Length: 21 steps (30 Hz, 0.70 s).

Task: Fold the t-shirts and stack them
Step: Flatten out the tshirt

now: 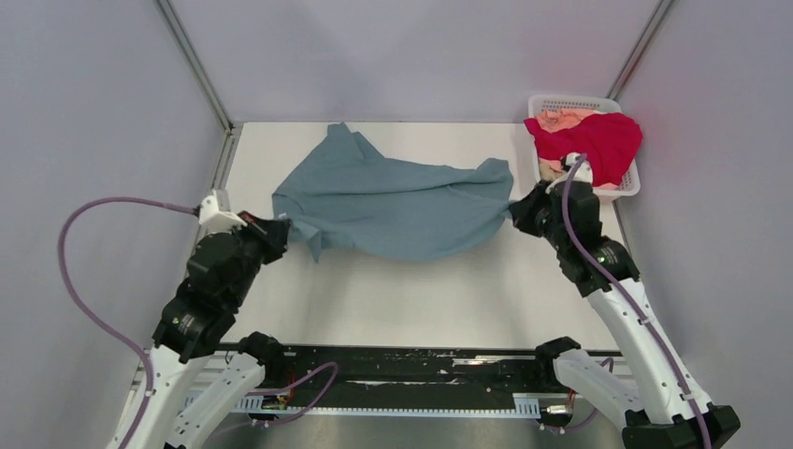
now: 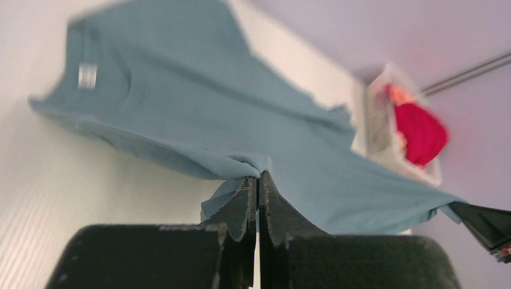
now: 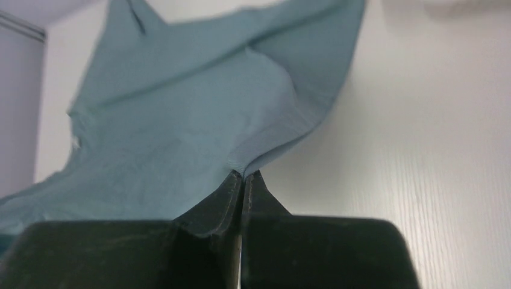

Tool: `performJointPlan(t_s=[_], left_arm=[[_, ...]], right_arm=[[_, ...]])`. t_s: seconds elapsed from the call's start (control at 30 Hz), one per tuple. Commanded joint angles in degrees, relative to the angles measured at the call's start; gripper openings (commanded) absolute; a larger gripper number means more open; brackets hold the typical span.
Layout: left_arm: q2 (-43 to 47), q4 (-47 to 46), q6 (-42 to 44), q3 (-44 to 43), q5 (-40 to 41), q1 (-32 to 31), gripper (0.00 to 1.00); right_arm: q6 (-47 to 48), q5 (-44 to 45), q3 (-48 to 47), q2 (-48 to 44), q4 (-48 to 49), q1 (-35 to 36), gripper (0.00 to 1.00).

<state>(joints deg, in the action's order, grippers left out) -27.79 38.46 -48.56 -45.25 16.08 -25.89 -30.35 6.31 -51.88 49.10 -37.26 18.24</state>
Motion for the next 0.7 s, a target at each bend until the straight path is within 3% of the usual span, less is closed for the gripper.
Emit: performJointPlan(t_s=[0.0,0.1,0.23,0.5,0.67], left_arm=[[-2.34,-13.04,10.50,-14.13,6.16,-0.25,0.00],[-5.01,-17.37,16.03,-23.67,6.86,-0.29,0.00],[-10.19,-16.49,21.96,-38.36,7.40,-0.25,0.00],[-16.32,-14.94,27.99,-62.02,-0.72,-0.28,0.00],[-19.32,-13.28,29.07,-70.93,-8.07,-0.30,0.00]], right_arm=[[0.25,3.30,-12.96,0.93,11.10,-0.14,0.00],[3.30,2.43,-20.74,1.55,12.30,-0.14,0.00],[7.71,-1.50,-29.71,1.48,11.84,-0.16,0.00],[9.34,-5.33,-41.25,-2.03,10.45,-0.23,0.00],[10.40,-9.28,-47.87,-2.96,7.50,-0.16,0.00]])
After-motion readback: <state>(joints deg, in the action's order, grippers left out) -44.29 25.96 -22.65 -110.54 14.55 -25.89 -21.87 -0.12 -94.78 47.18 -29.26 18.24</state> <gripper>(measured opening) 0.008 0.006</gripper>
